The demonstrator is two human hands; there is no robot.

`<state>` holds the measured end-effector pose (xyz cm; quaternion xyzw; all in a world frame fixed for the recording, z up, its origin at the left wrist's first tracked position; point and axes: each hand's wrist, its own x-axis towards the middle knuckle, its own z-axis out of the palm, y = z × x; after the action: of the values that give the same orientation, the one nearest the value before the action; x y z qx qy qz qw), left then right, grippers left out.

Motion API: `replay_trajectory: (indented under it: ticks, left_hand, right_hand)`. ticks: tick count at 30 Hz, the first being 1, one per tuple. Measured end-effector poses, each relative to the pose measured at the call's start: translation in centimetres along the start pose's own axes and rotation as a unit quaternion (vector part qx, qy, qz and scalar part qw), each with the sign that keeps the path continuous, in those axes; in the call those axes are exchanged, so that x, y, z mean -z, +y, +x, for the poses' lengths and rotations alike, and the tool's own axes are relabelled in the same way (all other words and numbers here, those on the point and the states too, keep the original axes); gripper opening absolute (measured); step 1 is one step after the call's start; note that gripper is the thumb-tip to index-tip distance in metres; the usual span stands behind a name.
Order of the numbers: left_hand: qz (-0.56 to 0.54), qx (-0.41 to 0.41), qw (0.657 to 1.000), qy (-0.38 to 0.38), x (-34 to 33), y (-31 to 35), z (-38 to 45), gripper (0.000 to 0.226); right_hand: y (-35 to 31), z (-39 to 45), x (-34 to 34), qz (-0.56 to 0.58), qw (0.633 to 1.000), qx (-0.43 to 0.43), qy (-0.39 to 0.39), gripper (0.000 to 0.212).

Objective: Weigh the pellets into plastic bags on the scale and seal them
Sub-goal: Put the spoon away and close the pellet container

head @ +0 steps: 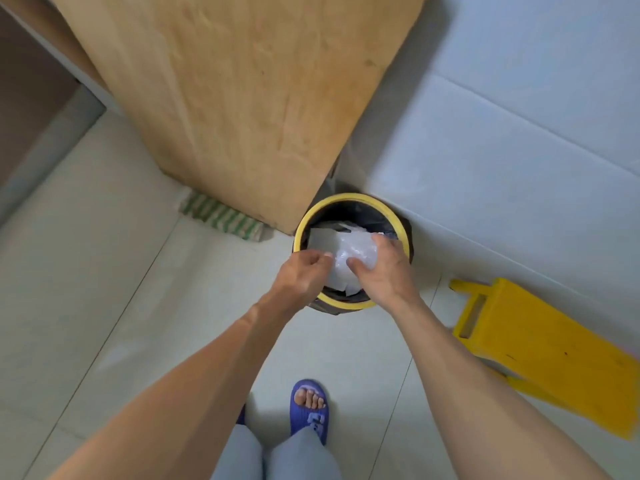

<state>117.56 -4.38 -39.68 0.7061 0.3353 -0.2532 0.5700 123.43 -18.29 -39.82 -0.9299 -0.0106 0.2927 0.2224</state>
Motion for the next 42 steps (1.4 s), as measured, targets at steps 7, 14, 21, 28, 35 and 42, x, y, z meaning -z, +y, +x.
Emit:
replay_trajectory:
  ticks: [7, 14, 21, 28, 35, 42]
  left_hand:
    - [0.203, -0.076, 0.975, 0.04, 4.4, 1.8, -4.1, 0.038]
    - [0.401, -0.221, 0.869, 0.186, 13.0, 8.3, -13.1, 0.049]
    - [0.44, -0.224, 0.792, 0.358, 21.5, 13.0, -26.1, 0.063]
    - [0.384, -0.151, 0.742, 0.529, 27.3, 13.3, -40.8, 0.066]
    - [0.328, -0.044, 0.675, 0.659, 29.6, 7.6, -56.4, 0.067]
    - [0.256, 0.088, 0.605, 0.749, 29.1, -2.2, -71.3, 0.069]
  right_hand:
    - [-3.7, -2.4, 2.6, -0.083, 0.995, 0.028, 0.038, 0.056]
    - [-16.2, -8.4, 10.4, -0.133, 0.951, 0.235, 0.149, 0.05]
    - [-29.7, -16.4, 17.3, -0.141, 0.863, 0.421, 0.24, 0.057]
    - [-40.0, -26.9, 19.7, -0.124, 0.785, 0.562, 0.227, 0.058]
    - [-48.1, -41.4, 17.9, -0.101, 0.67, 0.716, 0.166, 0.059]
    - [-52.2, -58.2, 11.3, -0.085, 0.546, 0.83, 0.077, 0.06]
